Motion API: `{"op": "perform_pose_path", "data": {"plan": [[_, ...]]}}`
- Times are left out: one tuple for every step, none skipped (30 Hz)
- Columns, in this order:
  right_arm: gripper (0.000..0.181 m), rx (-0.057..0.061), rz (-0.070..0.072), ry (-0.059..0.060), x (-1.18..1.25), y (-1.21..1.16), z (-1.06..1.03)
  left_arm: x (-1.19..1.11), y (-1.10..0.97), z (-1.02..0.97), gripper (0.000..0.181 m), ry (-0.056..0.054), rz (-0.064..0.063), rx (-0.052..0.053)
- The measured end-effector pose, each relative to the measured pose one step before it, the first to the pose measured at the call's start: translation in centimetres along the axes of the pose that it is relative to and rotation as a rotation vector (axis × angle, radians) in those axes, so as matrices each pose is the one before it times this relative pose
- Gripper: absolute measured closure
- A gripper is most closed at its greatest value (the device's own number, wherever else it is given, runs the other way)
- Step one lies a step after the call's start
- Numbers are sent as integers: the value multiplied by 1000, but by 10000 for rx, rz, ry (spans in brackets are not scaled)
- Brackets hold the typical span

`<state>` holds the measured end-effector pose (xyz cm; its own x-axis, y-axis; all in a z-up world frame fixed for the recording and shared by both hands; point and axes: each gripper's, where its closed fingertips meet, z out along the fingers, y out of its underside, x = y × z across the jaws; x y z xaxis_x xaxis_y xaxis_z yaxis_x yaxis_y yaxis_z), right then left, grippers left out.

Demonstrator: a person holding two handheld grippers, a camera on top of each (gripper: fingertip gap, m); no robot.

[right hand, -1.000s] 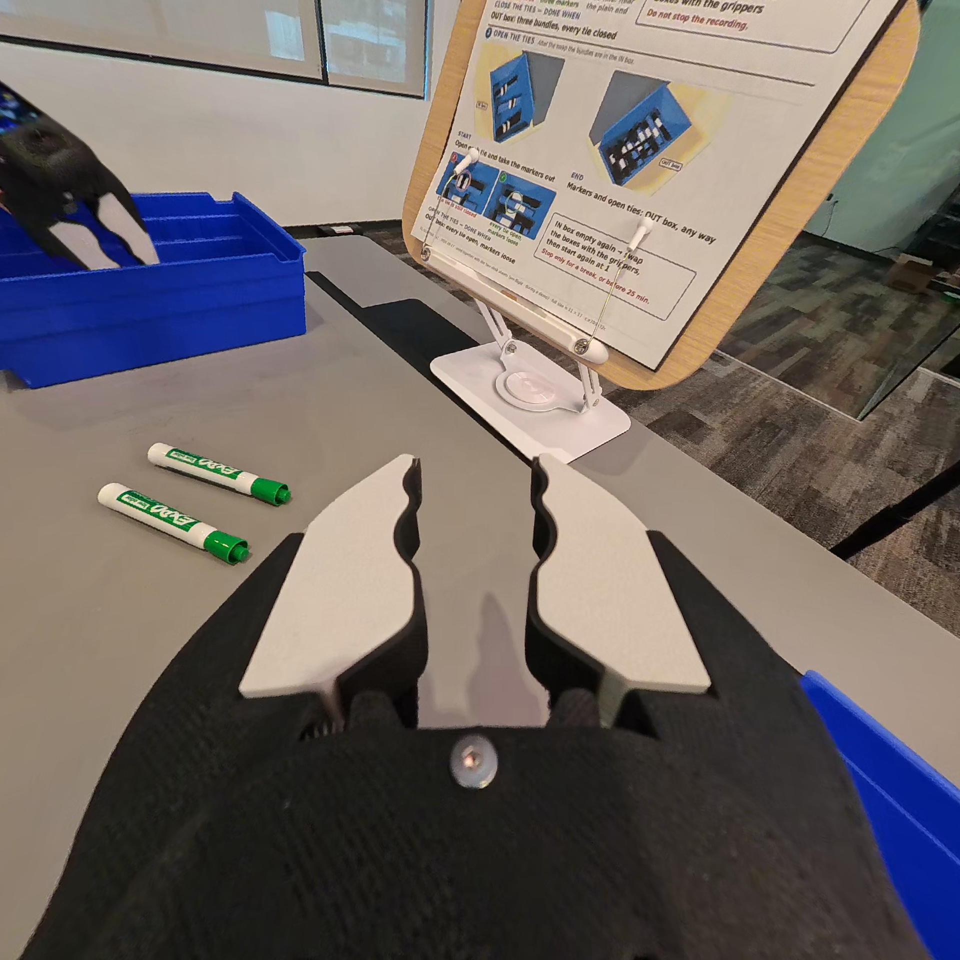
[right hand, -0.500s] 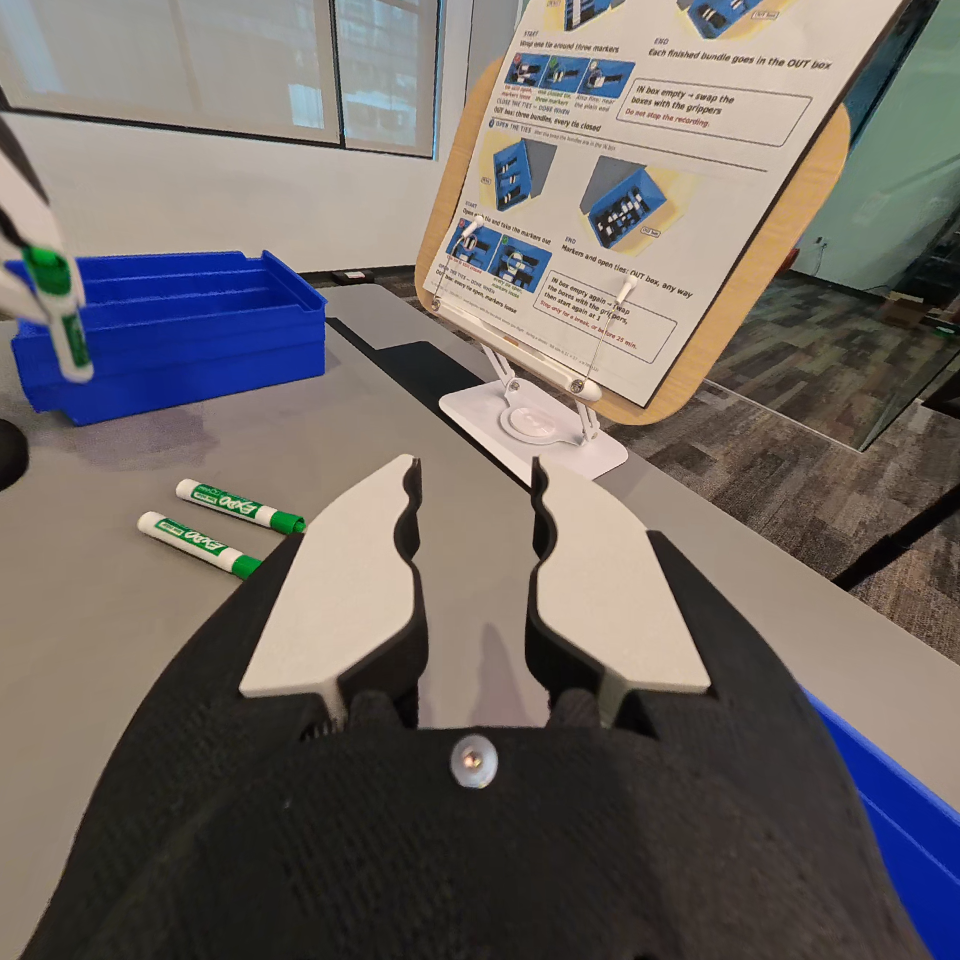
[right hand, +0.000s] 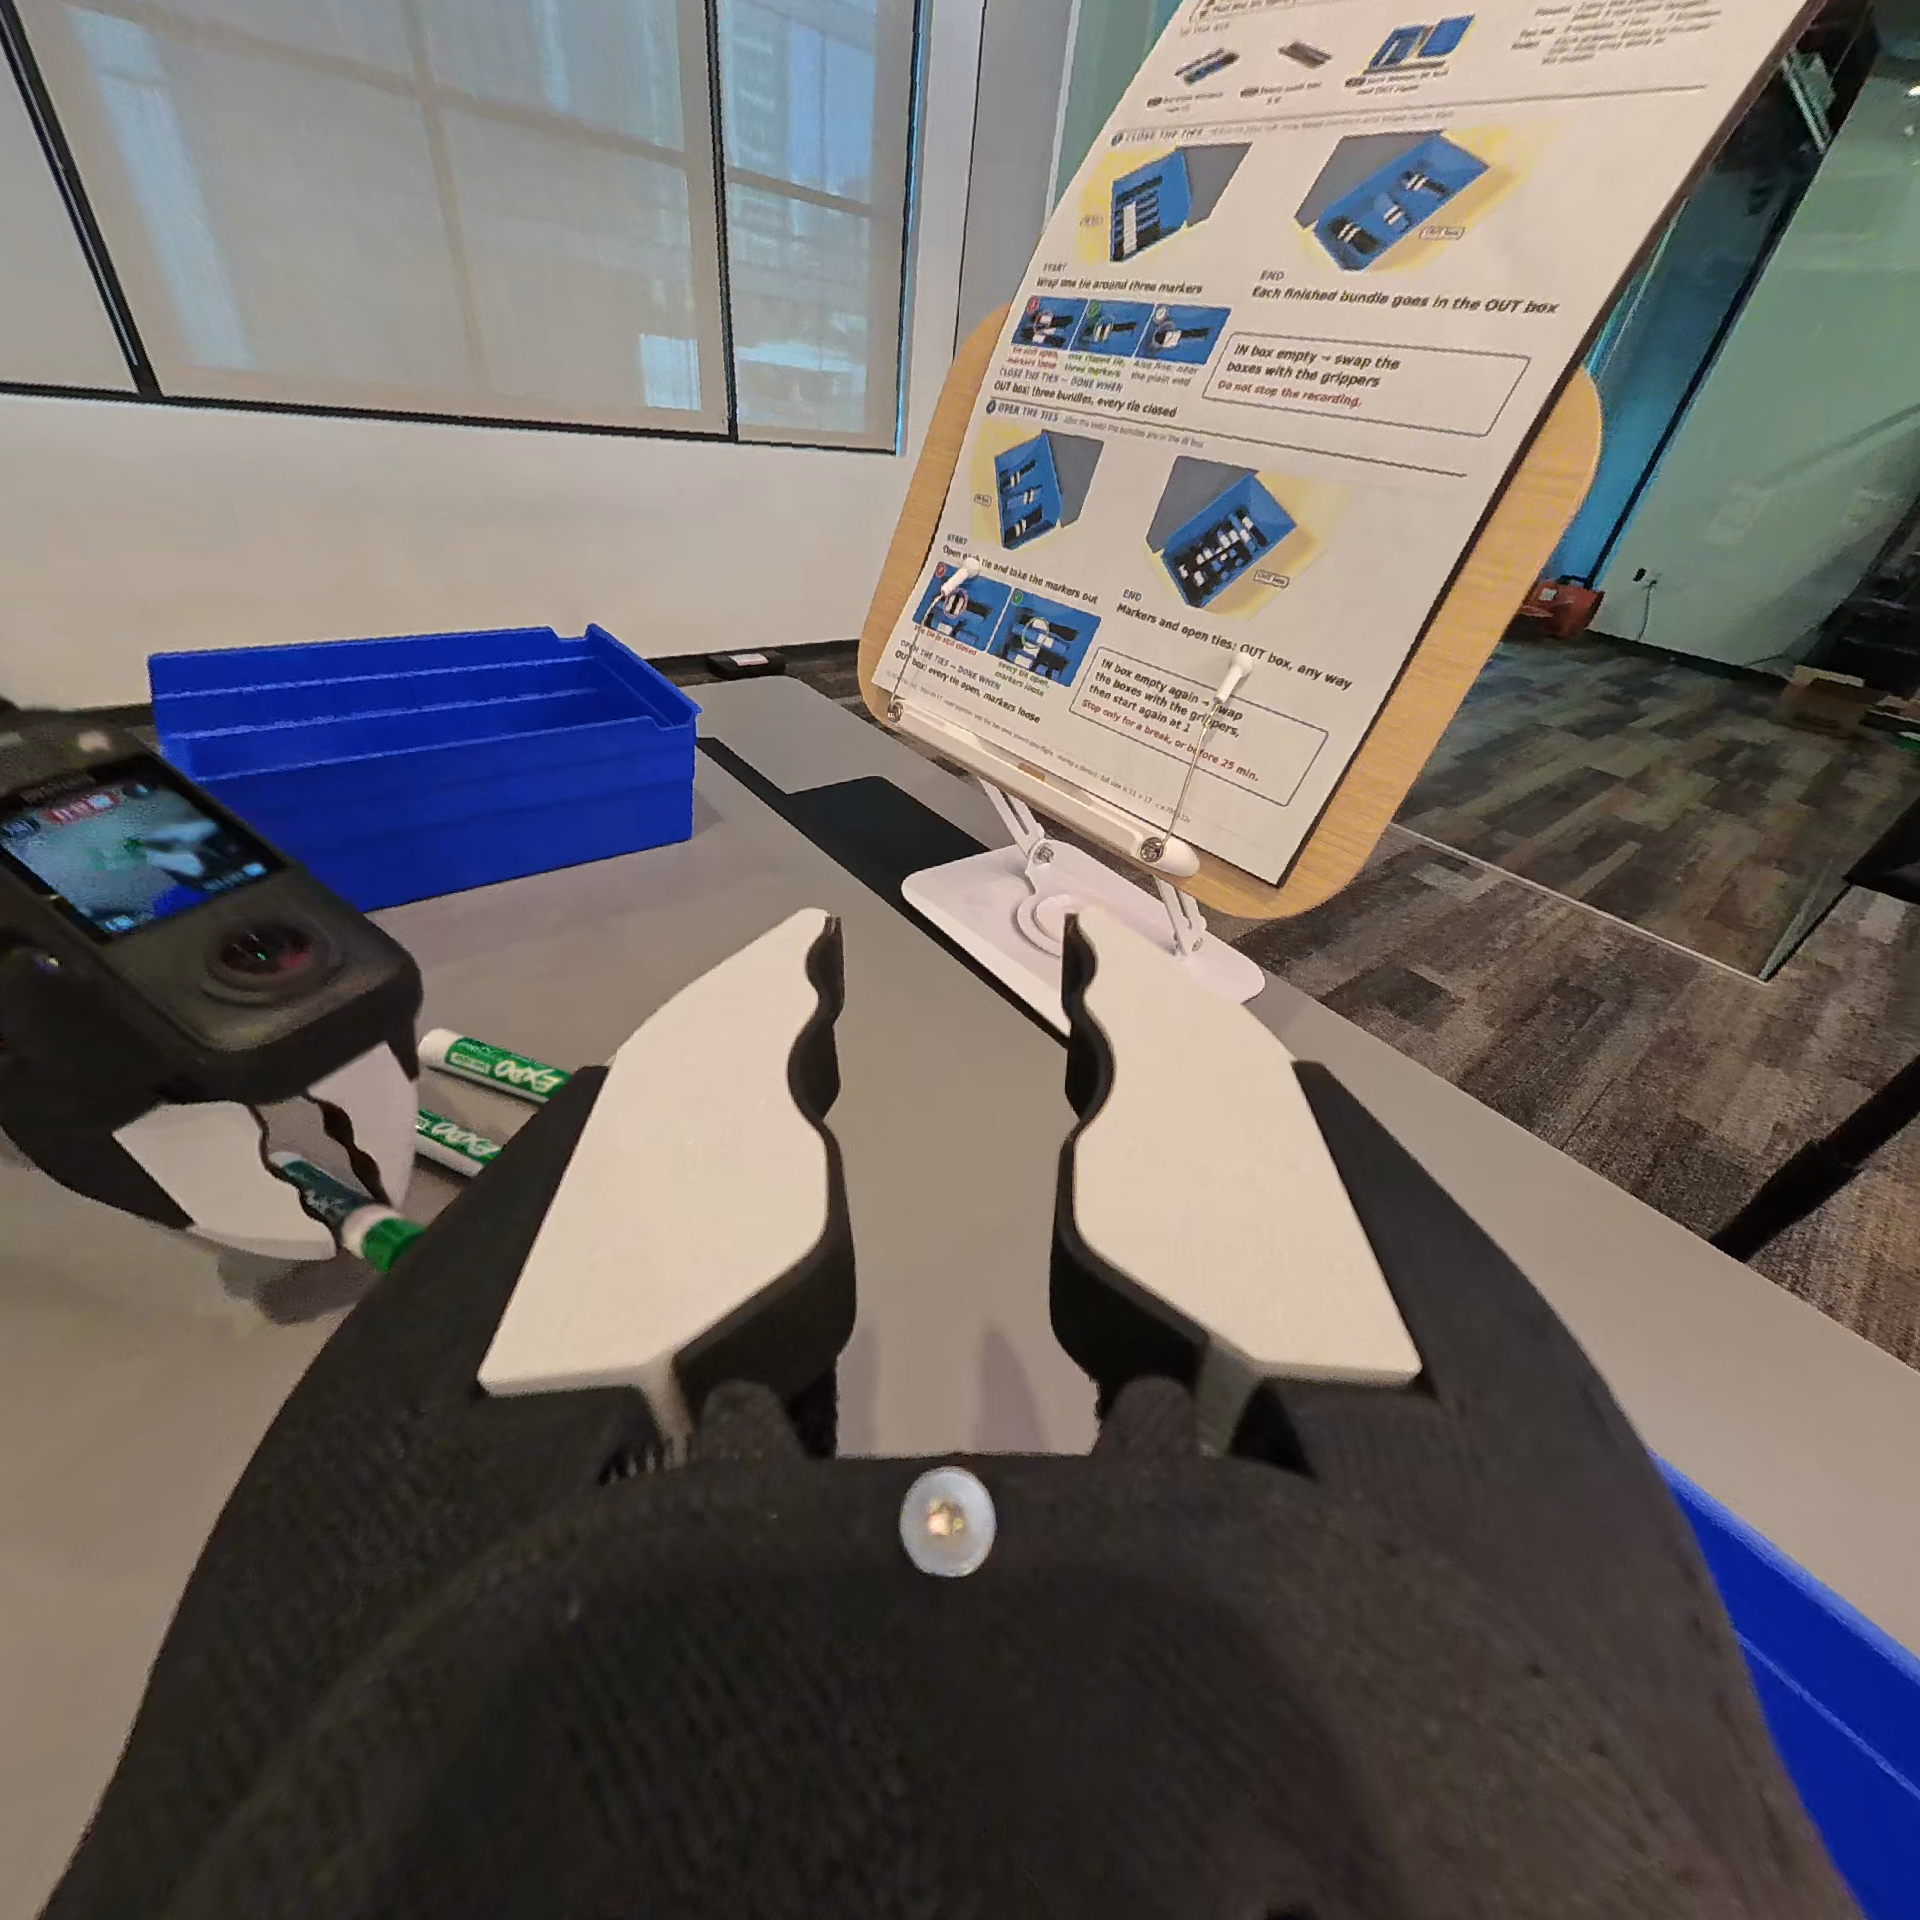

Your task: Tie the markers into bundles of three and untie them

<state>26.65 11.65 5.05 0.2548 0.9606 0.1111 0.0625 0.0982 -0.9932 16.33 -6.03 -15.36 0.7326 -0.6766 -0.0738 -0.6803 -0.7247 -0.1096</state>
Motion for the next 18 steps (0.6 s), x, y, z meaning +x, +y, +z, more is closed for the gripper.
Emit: {"op": "perform_pose_path", "data": {"plan": [[140, 66, 29, 0, 77, -100, -115, -17, -218, 388, 164, 14, -45, -25], [140, 50, 24, 12, 101, -60, -113, -36, -35, 363, 164, -7, 2, -98], [140, 41, 22, 24, 119, -39, -88, -51, -13, 316, 164, -35, 31, -61], [140, 39, 24, 15, 90, -29, -72, -29, 18, 293, 164, -9, 24, -47], [140, 39, 31, -1, 68, -20, -50, 30, 15, 260, 164, 26, 17, -16], [140, 31, 34, -4, 67, -11, -34, 30, -33, 213, 164, 30, 24, 32], [140, 16, 24, 6, 75, 17, -6, -41, -22, 166, 164, -5, 23, 37], [140, 4, 12, 8, 64, 41, -10, -93, -59, 118, 164, -25, 21, 65], [140, -3, 7, 0, 46, 38, -8, -89, -127, 26, 164, -24, 22, 140], [140, -2, 6, -2, 40, 27, -29, -71, -212, -121, 164, -18, 26, 209], [139, 13, 8, 6, 41, 8, -63, -92, -163, -285, 160, -32, 39, 202], [139, 38, 22, 17, 81, -32, -98, -156, -66, -537, 154, -79, 33, 161], [139, 57, 40, 16, 79, -66, -123, -214, -97, -828, 149, -88, 35, 246], [139, 61, 45, 17, 103, -70, -144, -250, -145, -1139, 147, -69, -5, 340], [139, 59, 41, 28, 111, -71, -147, -406, -190, -1469, 147, -82, -84, 423], [139, 57, 43, 30, 119, -59, -136, -628, -321, -1771, 148, -139, -131, 568], [139, 44, 43, 21, 90, -44, -119, -982, -326, -2021, 149, -250, -161, 605], [139, 19, 26, 29, 80, -24, -94, -1354, -187, -2182, 150, -323, -143, 527]]}}
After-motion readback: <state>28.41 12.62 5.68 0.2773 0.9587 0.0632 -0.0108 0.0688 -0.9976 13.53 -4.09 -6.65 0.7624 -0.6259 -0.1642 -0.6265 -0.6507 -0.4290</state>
